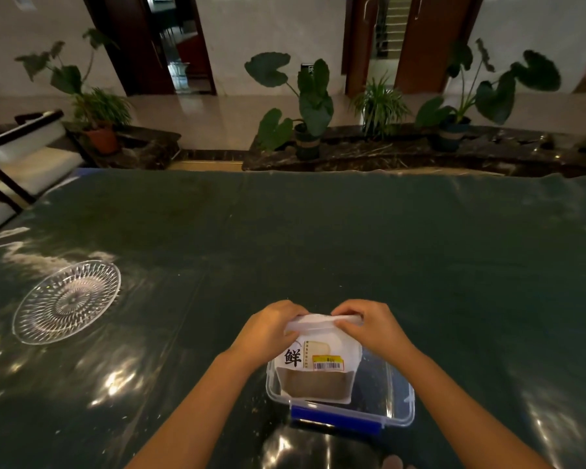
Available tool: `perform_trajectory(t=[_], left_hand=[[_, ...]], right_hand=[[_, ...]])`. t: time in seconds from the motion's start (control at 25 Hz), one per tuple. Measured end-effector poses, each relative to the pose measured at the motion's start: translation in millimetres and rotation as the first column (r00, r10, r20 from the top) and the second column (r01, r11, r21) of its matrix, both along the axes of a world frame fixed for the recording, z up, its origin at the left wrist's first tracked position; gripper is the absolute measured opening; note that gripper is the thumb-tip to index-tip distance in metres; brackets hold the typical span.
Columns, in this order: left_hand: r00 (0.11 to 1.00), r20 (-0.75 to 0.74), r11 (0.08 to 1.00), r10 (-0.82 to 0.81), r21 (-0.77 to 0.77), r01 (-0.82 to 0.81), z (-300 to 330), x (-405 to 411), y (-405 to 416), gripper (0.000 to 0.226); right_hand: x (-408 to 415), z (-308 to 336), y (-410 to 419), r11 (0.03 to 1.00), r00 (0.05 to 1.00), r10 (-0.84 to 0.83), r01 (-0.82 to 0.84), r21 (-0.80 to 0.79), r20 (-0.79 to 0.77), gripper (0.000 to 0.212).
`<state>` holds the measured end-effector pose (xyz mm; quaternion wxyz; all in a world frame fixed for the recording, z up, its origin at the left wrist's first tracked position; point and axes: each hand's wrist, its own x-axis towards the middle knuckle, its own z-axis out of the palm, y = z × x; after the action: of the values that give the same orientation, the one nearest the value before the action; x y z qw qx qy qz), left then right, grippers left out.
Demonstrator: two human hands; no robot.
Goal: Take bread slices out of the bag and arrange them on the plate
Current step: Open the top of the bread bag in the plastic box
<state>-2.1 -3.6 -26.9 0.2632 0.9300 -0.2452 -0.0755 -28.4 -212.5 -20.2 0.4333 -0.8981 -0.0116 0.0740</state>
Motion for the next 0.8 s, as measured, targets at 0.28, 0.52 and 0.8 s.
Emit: perform_trajectory(t=[0.28, 0.52, 0.8], left_hand=[[0.986, -0.162, 0.981, 0.027, -0.184, -0.057, 13, 10, 5, 0.014], [0.953, -0.257, 0.948, 0.16, -0.229, -0.221, 17, 13, 1, 0.02], [0.975, -0.154, 0.921, 0.158, -0.334, -0.201, 32, 10, 0, 0.014]], right_hand=[[-2, 5, 1, 0.979, 0.993, -0.09, 0.102, 0.176, -0.077, 0.022], [-7, 7, 0, 0.972, 0.983, 0.028, 0.015, -0.236, 0.179, 0.038], [2, 17, 1, 0.993, 0.989, -0.111, 0.107, 0.053, 0.095, 0.012]])
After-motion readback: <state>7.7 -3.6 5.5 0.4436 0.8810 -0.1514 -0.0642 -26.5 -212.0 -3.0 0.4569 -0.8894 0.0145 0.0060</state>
